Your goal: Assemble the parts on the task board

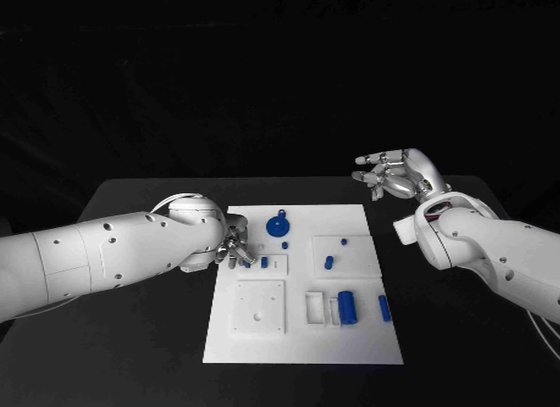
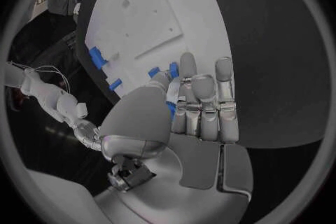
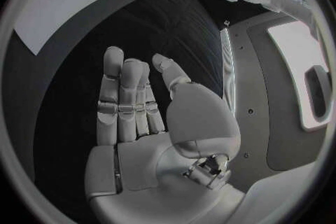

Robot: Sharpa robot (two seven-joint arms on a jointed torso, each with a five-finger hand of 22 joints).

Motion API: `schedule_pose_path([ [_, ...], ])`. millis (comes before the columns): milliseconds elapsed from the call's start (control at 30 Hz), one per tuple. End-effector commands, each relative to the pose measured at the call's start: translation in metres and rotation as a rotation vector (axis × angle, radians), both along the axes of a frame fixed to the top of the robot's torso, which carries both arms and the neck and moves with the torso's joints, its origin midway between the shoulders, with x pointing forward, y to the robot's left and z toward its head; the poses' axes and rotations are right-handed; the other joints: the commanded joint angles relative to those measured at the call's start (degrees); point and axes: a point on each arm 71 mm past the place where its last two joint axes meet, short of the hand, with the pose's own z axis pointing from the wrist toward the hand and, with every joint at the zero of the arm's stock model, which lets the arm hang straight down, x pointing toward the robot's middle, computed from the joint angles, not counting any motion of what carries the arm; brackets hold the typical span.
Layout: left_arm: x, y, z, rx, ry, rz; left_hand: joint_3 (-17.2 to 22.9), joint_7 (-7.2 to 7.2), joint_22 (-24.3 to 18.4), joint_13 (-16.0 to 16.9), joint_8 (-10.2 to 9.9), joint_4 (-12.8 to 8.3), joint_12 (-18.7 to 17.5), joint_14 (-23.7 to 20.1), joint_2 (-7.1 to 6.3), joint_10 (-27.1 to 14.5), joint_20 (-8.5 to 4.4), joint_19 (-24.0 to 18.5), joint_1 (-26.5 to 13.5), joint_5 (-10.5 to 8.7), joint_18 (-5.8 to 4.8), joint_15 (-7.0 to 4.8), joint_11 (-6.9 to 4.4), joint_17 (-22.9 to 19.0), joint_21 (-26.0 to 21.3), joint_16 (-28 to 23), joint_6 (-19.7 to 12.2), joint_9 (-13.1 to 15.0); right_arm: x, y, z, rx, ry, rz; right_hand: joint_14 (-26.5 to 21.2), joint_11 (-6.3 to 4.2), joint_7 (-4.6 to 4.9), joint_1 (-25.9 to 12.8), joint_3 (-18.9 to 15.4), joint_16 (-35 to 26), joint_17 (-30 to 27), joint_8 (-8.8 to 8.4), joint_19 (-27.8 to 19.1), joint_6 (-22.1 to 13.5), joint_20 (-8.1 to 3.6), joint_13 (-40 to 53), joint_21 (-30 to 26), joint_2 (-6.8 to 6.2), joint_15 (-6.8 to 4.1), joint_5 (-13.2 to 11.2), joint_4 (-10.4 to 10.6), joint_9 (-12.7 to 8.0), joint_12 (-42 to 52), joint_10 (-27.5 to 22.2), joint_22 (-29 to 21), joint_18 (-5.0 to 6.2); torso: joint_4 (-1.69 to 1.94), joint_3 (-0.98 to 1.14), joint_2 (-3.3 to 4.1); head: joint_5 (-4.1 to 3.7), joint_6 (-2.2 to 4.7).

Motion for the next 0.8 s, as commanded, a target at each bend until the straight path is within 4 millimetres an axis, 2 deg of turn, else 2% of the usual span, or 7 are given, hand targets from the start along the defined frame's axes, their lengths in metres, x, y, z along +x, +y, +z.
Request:
schedule_pose_path([
  [33,-0.0033,-0.0036,-0.0054,-0.019,0.03,-0.001,3.0,-0.59,1.0,0.0,-0.4,-2.9,0.2,0.0,0.42,2.9,0.19,0.3,0.2,-1.87,-0.85,-0.32,-0.05,-0.1,-0.5,0.2,0.5,-0.7,-0.0007,0.0018,0.0003,-0.004,-0.003,0.019,0.2,-0.05,0.14,-0.5,0.1,-0.2,0.1,-0.24,1.8,0.0,-0.34,-0.1,-0.1,-0.07,-0.01,0.2,0.2,-0.1,0.2,-0.5,0.0,0.28,0.06,0.01,-0.02,-0.13,0.03],
  [100,-0.0032,-0.003,-0.0054,-0.022,0.031,0.003,1.9,-0.67,1.0,0.0,-0.8,-1.7,0.2,0.1,-0.07,2.9,0.19,0.5,-0.1,-2.23,-0.86,-0.36,-0.07,-0.2,-0.7,0.1,0.8,-1.6,-0.0008,0.0017,0.0004,-0.004,-0.003,0.019,0.2,-0.05,0.14,-0.5,0.1,-0.2,0.1,-0.24,1.8,0.0,-0.34,-0.1,-0.1,-0.07,-0.01,0.2,0.2,-0.1,0.2,-0.5,0.0,0.28,0.06,0.01,-0.02,-0.18,0.02],
  [167,-0.003,-0.0022,-0.0055,-0.023,0.031,0.008,0.7,-0.79,1.0,0.0,-1.0,-1.1,0.2,0.1,-1.39,2.9,0.21,0.6,-0.8,-2.55,-0.86,-0.37,-0.11,-0.3,-0.8,0.0,0.9,-2.2,-0.0008,0.0016,0.0004,-0.004,-0.004,0.019,0.2,-0.05,0.14,-0.5,0.1,-0.2,0.1,-0.24,1.8,0.0,-0.34,-0.1,-0.1,-0.07,-0.01,0.2,0.2,-0.1,0.2,-0.5,0.0,0.28,0.05,0.02,-0.05,-0.22,0.03],
  [233,-0.0027,-0.0012,-0.0054,-0.024,0.029,0.012,-0.3,-0.86,1.0,-0.1,-1.4,-0.3,0.1,0.1,-1.91,2.9,0.18,0.7,-0.7,-2.66,-0.86,-0.41,-0.15,-0.4,-1.1,-0.1,1.3,-3.3,-0.0008,0.0013,0.0004,-0.004,-0.004,0.018,0.1,-0.04,0.14,-0.6,0.0,-0.2,0.1,-0.24,1.8,0.0,-0.33,-0.1,-0.1,-0.12,0.0,0.2,0.3,-0.1,0.2,-0.5,0.0,0.27,0.03,0.01,-0.04,-0.21,0.07],
  [500,-0.0015,0.0022,-0.005,-0.026,0.02,0.03,-2.4,-0.97,1.1,-0.1,-1.3,1.1,0.0,0.1,-2.76,2.9,0.15,0.9,-1.3,-3.38,-0.86,-0.47,-0.21,-0.6,-1.5,-0.2,1.6,-4.3,-0.0009,0.0008,0.0005,-0.005,-0.005,0.017,0.1,-0.04,0.14,-0.6,0.0,-0.2,0.1,-0.24,1.8,0.0,-0.33,-0.1,-0.1,-0.12,0.0,0.2,0.3,-0.1,0.2,-0.5,0.0,0.27,0.05,-0.03,-0.01,-0.27,0.13],
  [800,0.0,0.0038,-0.004,-0.033,0.002,0.047,-3.9,-0.99,1.1,-0.1,-0.9,2.8,0.2,0.1,-2.82,2.9,0.15,1.1,-1.6,-3.89,-0.86,-0.49,-0.21,-0.6,-1.7,-0.1,1.7,-4.6,-0.0008,0.0007,0.0005,-0.005,-0.005,0.016,0.1,-0.04,0.14,-0.6,0.0,-0.2,0.1,-0.24,1.8,0.0,-0.33,-0.1,-0.1,-0.12,0.0,0.2,0.3,-0.1,0.2,-0.5,0.0,0.27,0.04,-0.03,-0.03,-0.26,0.15],
])
